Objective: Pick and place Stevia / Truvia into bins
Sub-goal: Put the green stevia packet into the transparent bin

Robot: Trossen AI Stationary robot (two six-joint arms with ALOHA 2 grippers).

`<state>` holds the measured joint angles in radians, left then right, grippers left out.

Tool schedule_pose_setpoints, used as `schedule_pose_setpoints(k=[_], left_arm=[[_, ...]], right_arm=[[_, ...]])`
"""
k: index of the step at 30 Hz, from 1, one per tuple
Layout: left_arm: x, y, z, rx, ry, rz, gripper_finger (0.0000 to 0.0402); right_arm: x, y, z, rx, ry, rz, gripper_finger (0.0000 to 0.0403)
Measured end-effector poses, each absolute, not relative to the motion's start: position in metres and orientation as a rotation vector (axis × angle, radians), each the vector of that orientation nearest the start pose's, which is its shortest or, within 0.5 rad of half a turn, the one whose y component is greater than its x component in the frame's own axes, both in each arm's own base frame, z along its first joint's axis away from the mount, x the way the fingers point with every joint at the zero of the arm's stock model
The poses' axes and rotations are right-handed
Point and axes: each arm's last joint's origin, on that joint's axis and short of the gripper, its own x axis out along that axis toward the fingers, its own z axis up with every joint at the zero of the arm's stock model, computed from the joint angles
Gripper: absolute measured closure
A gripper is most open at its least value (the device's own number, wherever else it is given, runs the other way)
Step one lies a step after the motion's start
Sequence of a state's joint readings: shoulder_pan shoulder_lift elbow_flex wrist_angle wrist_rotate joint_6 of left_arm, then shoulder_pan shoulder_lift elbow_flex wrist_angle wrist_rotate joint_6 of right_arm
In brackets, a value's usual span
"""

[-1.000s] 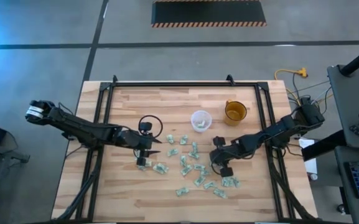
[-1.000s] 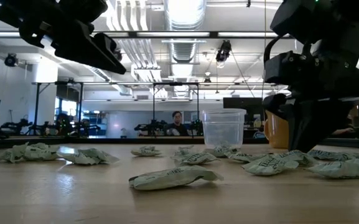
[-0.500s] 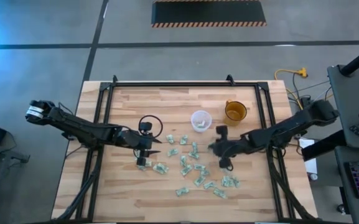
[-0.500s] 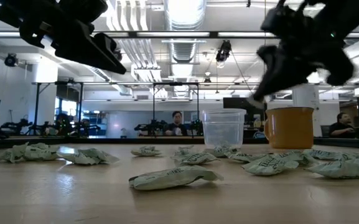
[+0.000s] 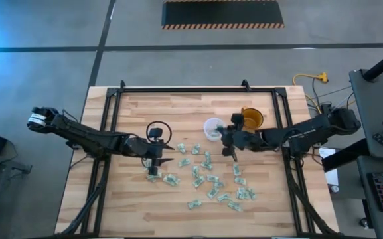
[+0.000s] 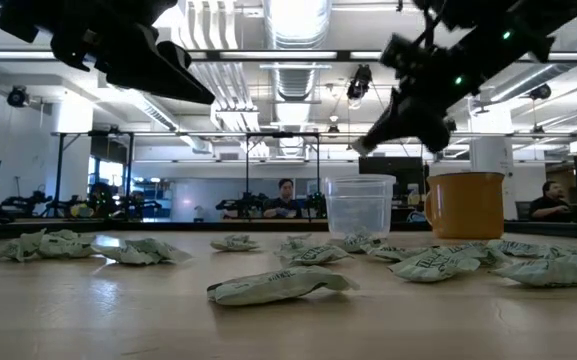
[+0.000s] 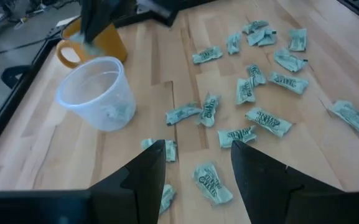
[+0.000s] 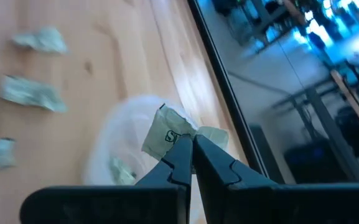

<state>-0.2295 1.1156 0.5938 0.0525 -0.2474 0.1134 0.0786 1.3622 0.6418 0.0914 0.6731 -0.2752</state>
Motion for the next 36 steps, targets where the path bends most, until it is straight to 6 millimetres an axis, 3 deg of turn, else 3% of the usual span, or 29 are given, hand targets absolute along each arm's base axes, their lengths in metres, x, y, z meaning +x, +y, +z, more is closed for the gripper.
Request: schedule_pose_setpoints(k=[5, 11, 22, 30, 36], left_arm=[[0.227, -0.046, 0.227, 0.225, 0.457, -0.008, 0.0235], [0.226, -0.045, 0.224, 0.229, 0.465, -0.007, 0.0235], [0.227, -0.043, 0.221, 0.252, 0.478, 0.078, 0.0235], [0.246, -0.028, 0.182, 0.300, 0.646, 0.221, 0.0235], [0.266, -0.014, 0.164, 0.245, 0.715, 0.175, 0.0235]], right_arm=[[0.265, -0.011, 0.183, -0.474, 0.721, -0.538, 0.0394], [0.266, -0.011, 0.182, -0.447, 0.715, -0.549, 0.0388], [0.264, -0.010, 0.187, -0.463, 0.702, -0.541, 0.0293], [0.249, 0.022, 0.217, -0.482, 0.571, -0.429, 0.0271], [0.230, 0.048, 0.235, -0.466, 0.500, -0.241, 0.0279]])
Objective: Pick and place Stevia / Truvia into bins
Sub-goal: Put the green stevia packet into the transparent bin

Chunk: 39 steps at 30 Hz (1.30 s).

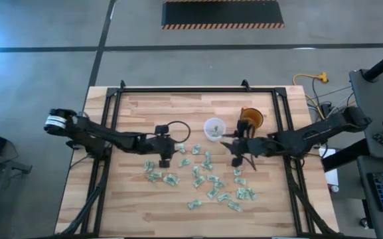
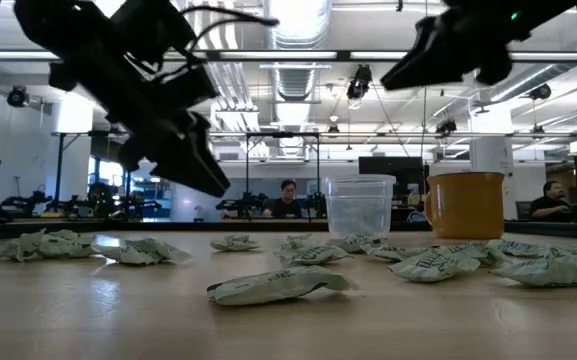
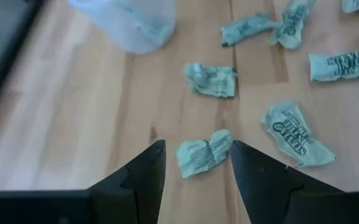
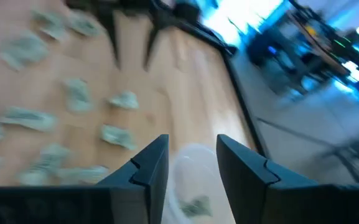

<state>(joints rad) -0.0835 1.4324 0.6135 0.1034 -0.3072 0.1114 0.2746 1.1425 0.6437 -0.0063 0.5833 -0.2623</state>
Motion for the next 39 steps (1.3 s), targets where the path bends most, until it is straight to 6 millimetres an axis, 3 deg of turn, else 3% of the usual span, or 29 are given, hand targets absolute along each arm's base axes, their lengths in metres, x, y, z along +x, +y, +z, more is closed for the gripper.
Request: schedule_pose_setpoints(k=[14, 30, 39], left_arm=[[0.286, 0.018, 0.138, 0.152, 0.795, 0.098, 0.0235], [0.286, 0.037, 0.125, 0.042, 0.829, 0.049, 0.0237], [0.286, 0.038, 0.124, 0.031, 0.837, 0.036, 0.0299]], right_arm=[[0.206, 0.078, 0.252, -0.433, 0.409, -0.015, 0.0296], [0.206, 0.079, 0.252, -0.429, 0.406, -0.013, 0.0317], [0.206, 0.079, 0.252, -0.429, 0.406, -0.013, 0.0329]])
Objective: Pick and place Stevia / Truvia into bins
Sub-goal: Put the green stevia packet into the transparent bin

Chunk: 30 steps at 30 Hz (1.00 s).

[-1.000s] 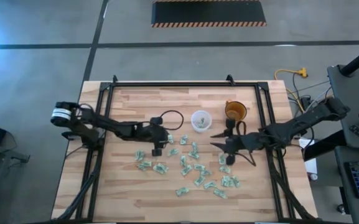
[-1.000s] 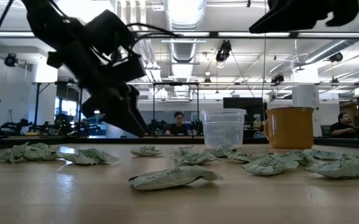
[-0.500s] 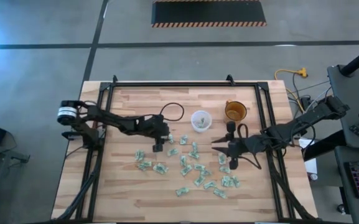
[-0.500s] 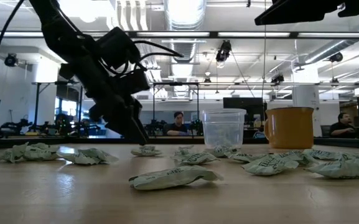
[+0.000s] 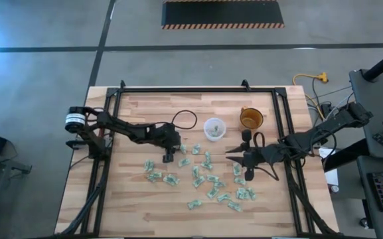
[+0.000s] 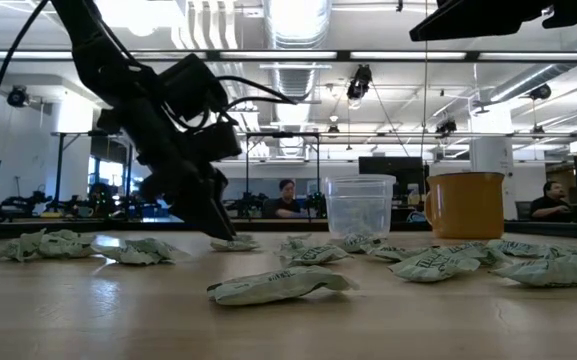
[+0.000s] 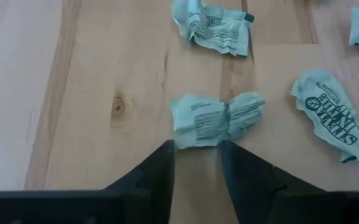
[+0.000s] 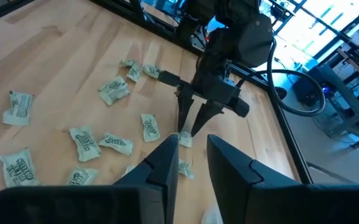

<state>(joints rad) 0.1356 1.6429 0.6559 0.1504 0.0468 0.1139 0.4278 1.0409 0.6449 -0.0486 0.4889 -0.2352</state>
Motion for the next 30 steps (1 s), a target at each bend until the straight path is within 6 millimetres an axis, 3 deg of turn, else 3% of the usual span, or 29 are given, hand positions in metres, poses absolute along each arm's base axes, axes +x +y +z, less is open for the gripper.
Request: schedule_pose_setpoints(k=[9, 17, 23, 30], left_arm=[[0.286, 0.038, 0.124, 0.061, 0.838, 0.018, 0.0397], [0.290, 0.039, 0.128, 0.066, 0.791, 0.029, 0.0393], [0.299, 0.033, 0.139, 0.057, 0.632, -0.118, 0.0387], [0.303, 0.028, 0.132, 0.053, 0.626, -0.147, 0.0320]], right_arm=[[0.206, 0.079, 0.252, -0.430, 0.409, -0.013, 0.0331], [0.206, 0.079, 0.251, -0.417, 0.413, -0.015, 0.0331], [0.206, 0.079, 0.251, -0.414, 0.414, -0.016, 0.0333], [0.205, 0.079, 0.251, -0.410, 0.414, -0.017, 0.0328]])
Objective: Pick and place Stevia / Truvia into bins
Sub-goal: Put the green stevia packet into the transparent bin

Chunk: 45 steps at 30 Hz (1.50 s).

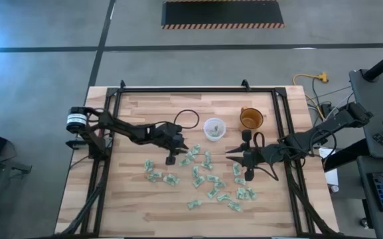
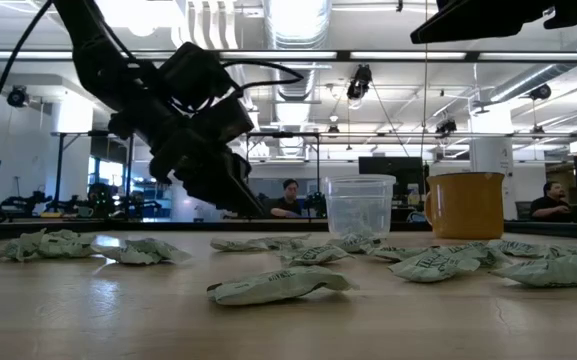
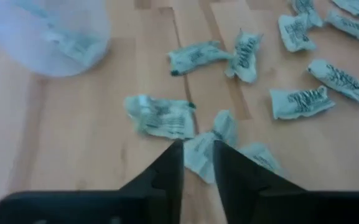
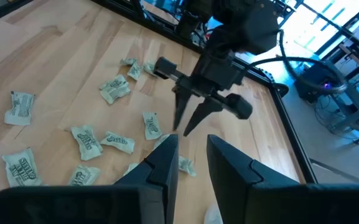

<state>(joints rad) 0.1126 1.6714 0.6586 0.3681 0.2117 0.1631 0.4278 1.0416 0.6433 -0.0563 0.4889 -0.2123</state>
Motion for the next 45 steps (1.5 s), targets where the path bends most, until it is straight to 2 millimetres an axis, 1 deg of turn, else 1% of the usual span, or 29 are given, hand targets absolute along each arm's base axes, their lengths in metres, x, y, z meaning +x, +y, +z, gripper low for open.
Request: schedule_pose_setpoints(k=[4, 8, 11, 14, 17, 19, 21, 23, 28, 29, 34, 37, 40, 45], left_arm=[[0.310, 0.027, 0.127, 0.046, 0.628, -0.173, 0.0273], [0.313, 0.028, 0.122, 0.017, 0.647, -0.168, 0.0242], [0.315, 0.027, 0.119, 0.008, 0.652, -0.189, 0.0234], [0.317, 0.027, 0.112, 0.001, 0.674, -0.197, 0.0233], [0.320, 0.027, 0.110, -0.001, 0.678, -0.199, 0.0234], [0.321, 0.028, 0.109, 0.000, 0.678, -0.200, 0.0242], [0.321, 0.028, 0.110, 0.000, 0.676, -0.199, 0.0261], [0.321, 0.027, 0.111, 0.004, 0.678, -0.200, 0.0290], [0.320, 0.028, 0.116, 0.030, 0.662, -0.203, 0.0383], [0.320, 0.027, 0.117, 0.033, 0.665, -0.200, 0.0391], [0.320, 0.028, 0.126, 0.057, 0.633, -0.157, 0.0390], [0.321, 0.028, 0.133, 0.094, 0.611, -0.090, 0.0393], [0.326, 0.026, 0.144, 0.161, 0.570, -0.021, 0.0399], [0.337, 0.025, 0.162, 0.247, 0.408, 0.081, 0.0400]], right_arm=[[0.205, 0.079, 0.250, -0.408, 0.415, -0.017, 0.0332], [0.205, 0.079, 0.249, -0.409, 0.419, -0.017, 0.0334], [0.205, 0.078, 0.248, -0.410, 0.421, -0.017, 0.0331], [0.205, 0.078, 0.248, -0.412, 0.423, -0.017, 0.0328], [0.204, 0.078, 0.247, -0.417, 0.435, -0.015, 0.0328], [0.204, 0.078, 0.247, -0.417, 0.435, -0.015, 0.0330], [0.204, 0.078, 0.247, -0.417, 0.435, -0.016, 0.0333], [0.204, 0.078, 0.247, -0.417, 0.436, -0.015, 0.0335], [0.204, 0.078, 0.247, -0.418, 0.437, -0.015, 0.0331], [0.204, 0.078, 0.247, -0.418, 0.438, -0.015, 0.0330], [0.204, 0.078, 0.246, -0.419, 0.439, -0.015, 0.0334], [0.204, 0.078, 0.246, -0.420, 0.440, -0.015, 0.0338], [0.204, 0.078, 0.246, -0.420, 0.441, -0.015, 0.0339], [0.204, 0.078, 0.246, -0.420, 0.442, -0.015, 0.0338]])
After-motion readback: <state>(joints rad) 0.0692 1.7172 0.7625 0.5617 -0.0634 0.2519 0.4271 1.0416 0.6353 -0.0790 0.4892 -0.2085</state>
